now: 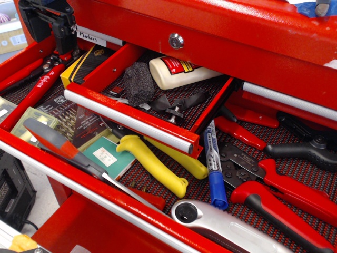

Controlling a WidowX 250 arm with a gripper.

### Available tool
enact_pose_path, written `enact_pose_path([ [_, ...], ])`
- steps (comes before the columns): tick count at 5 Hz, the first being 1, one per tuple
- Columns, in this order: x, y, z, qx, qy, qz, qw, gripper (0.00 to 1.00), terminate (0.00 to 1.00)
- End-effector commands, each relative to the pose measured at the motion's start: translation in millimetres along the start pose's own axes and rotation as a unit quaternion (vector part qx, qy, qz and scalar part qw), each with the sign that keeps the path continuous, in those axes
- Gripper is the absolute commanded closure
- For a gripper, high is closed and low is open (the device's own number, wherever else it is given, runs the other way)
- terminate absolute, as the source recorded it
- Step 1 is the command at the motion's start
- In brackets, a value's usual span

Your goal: Pick up scissors and put into drawer

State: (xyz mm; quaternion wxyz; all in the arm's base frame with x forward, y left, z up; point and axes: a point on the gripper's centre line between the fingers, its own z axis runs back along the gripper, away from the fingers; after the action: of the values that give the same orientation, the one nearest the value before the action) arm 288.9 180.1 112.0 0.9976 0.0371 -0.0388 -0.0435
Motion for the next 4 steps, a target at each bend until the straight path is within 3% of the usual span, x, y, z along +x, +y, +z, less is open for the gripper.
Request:
enact_pose_path([
  [1, 0, 0, 0, 0.000, 0.000, 0.000, 1.0000, 0.00, 0.00],
  [2, -14, -13, 17, 0.052, -0.026, 0.125, 0.9905, 0.00, 0.00],
  [3, -27, -22, 27, 0.050, 0.005, 0.246, 0.9680, 0.00, 0.00],
  [4, -45, -44, 44, 0.067, 0.034, 0.361, 0.9295, 0.00, 0.00],
])
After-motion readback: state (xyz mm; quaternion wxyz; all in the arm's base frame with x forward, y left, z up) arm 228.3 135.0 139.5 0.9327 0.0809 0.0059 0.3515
